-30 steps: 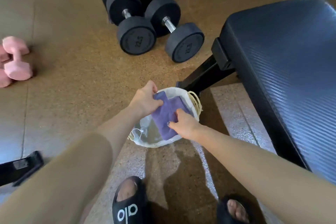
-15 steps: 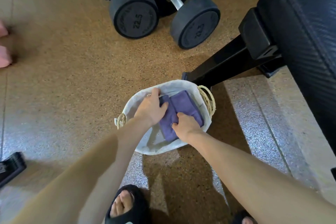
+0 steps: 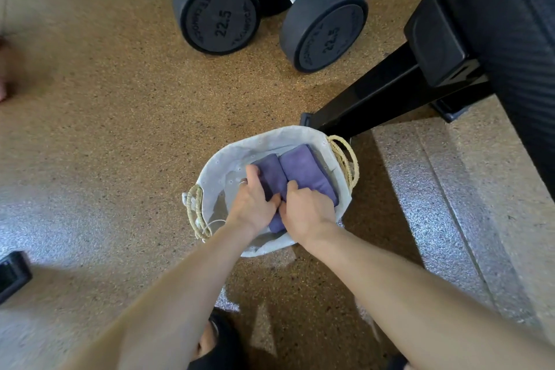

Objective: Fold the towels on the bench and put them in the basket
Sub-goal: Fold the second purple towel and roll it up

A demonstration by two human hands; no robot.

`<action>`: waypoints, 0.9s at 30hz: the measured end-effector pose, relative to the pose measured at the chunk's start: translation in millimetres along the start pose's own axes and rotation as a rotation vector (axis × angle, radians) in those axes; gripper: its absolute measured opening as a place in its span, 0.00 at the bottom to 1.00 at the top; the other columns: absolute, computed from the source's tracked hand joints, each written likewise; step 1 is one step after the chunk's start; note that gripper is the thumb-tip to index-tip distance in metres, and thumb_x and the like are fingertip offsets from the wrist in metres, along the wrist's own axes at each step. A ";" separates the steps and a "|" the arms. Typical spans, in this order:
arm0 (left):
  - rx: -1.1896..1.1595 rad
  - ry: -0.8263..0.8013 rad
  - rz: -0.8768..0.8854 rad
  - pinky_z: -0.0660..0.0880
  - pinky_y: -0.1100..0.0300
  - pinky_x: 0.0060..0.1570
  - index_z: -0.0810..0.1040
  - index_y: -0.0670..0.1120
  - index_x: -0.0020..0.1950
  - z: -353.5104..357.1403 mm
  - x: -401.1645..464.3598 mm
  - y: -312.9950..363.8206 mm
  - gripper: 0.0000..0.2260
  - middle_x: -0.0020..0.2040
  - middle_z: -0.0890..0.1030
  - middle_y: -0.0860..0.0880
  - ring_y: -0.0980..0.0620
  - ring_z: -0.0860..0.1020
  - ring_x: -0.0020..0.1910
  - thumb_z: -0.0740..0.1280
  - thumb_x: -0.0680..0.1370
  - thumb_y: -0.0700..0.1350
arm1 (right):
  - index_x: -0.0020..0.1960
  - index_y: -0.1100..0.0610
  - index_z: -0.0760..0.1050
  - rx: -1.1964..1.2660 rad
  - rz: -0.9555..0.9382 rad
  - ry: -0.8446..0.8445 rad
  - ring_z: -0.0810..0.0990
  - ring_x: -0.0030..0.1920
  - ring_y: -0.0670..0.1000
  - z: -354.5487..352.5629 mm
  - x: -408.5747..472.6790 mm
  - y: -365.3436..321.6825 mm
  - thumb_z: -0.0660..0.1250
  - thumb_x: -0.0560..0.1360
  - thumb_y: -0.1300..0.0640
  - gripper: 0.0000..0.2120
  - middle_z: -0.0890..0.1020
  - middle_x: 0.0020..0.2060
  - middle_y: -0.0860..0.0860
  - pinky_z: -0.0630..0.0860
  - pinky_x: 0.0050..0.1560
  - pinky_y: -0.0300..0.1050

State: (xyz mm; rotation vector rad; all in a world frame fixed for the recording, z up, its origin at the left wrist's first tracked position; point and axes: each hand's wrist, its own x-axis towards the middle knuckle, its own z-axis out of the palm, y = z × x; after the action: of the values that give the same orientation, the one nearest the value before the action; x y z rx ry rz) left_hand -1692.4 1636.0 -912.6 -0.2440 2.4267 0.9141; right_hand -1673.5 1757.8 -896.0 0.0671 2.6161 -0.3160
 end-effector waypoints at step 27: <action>0.290 0.024 0.076 0.76 0.42 0.56 0.57 0.46 0.77 16.6 11.2 7.5 0.33 0.64 0.70 0.39 0.35 0.76 0.59 0.68 0.79 0.55 | 0.69 0.61 0.66 -0.351 0.004 0.100 0.70 0.64 0.61 -12.5 31.3 20.4 0.56 0.83 0.59 0.15 0.68 0.65 0.60 0.69 0.63 0.53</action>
State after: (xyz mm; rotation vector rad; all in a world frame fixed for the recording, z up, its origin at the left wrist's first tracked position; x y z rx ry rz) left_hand -1697.5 1652.7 -924.8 -0.0566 2.5674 0.5812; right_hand -1704.5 1780.2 -904.9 -0.0320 2.7284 0.1540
